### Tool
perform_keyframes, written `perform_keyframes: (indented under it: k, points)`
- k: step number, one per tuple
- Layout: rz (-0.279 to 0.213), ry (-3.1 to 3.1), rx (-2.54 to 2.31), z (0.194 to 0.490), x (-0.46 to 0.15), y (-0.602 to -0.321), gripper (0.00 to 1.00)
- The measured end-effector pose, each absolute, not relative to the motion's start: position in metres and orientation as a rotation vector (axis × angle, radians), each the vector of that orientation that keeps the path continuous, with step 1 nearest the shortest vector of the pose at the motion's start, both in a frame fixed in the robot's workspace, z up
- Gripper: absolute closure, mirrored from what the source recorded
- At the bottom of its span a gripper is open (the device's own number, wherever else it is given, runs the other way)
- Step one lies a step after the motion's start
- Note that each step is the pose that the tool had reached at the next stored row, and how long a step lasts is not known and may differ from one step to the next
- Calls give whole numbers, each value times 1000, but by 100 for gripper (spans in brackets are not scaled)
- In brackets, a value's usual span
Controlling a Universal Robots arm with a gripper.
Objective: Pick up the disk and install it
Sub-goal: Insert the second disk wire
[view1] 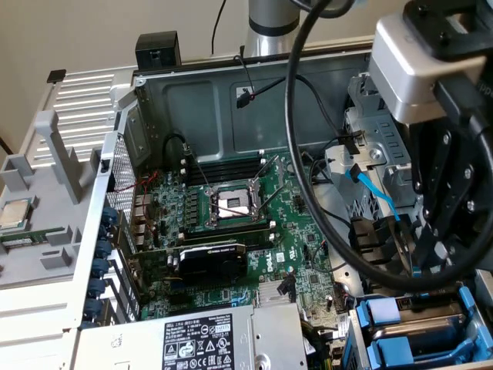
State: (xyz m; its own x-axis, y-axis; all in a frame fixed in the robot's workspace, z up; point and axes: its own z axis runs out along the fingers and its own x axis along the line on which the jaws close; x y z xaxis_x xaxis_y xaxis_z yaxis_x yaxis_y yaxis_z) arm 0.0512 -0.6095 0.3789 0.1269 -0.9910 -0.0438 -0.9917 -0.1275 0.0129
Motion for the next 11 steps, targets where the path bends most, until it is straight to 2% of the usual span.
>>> perform_keyframes:
  k: [11]
  points:
    - [60, 1825, -2530, 379, 51, -609, 89]
